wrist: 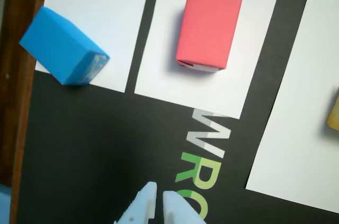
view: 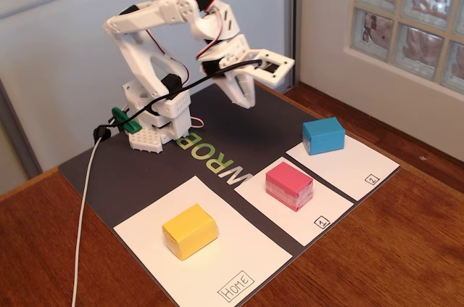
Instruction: Move box red to zone 1
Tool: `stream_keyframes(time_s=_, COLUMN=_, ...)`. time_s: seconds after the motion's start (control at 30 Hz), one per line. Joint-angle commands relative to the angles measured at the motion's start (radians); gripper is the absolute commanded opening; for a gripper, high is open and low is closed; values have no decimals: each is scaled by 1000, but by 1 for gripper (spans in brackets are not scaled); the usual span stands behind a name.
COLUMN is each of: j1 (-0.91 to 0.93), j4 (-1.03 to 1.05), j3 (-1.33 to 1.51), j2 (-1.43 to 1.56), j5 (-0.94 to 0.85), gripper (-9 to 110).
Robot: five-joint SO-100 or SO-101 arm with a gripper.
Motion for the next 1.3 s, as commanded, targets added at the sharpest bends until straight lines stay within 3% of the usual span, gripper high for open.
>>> stream_keyframes(time_s=0.0, j1=55, j4=6, j3=146, j2=173, j5=-25, gripper=0)
stream_keyframes(time_s=0.57, j1=417, j4=15, j3=548, j2=581, j5=-175, gripper=0)
stream_keyframes(time_s=0.9, j1=423, j4=8, j3=764, j2=793, j5=-207, gripper=0)
stream_keyframes(time_s=1.27, j1=364, j4=-29, j3=865, j2=810, j5=-190, gripper=0)
